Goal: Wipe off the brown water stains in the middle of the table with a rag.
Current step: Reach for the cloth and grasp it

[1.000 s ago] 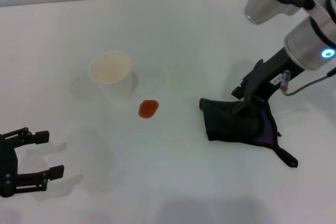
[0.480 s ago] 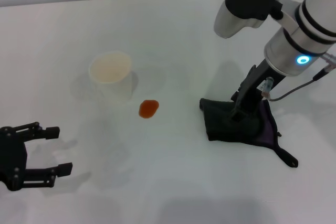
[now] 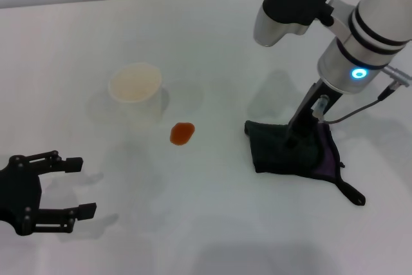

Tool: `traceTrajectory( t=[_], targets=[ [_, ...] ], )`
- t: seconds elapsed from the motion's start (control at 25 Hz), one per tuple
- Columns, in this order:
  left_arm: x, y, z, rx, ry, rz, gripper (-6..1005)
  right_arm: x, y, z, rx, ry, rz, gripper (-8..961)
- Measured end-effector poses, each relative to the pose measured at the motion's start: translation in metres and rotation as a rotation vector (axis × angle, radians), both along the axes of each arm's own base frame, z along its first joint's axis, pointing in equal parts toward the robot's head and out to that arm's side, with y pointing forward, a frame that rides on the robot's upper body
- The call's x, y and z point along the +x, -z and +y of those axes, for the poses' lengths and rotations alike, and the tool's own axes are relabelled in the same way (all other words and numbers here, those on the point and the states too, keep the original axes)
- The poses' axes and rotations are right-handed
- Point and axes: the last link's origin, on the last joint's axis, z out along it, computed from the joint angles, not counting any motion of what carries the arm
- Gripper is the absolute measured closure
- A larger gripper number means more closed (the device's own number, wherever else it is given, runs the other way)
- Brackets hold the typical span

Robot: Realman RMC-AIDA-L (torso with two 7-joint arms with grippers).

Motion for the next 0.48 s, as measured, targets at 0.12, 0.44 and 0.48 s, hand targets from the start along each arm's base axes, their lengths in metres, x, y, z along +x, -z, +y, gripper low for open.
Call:
traceTrajectory(
  t=[0.12,0.44,0.48],
  targets=[
    [0.001,0.000,-0.001,-0.004,0.001,-0.003,130,-0.003,0.006,-0.002,-0.011,-0.021,-0.002,384],
    [0.002,0.004,-0.002,-0.014,0.003,-0.016,130,-0.005,0.015,-0.005,-0.034,-0.049,-0.021,384],
    [0.002,0.004,-0.002,-0.015,0.003,-0.017,130,-0.005,0.016,-0.005,-0.036,-0.052,-0.023,384]
  ],
)
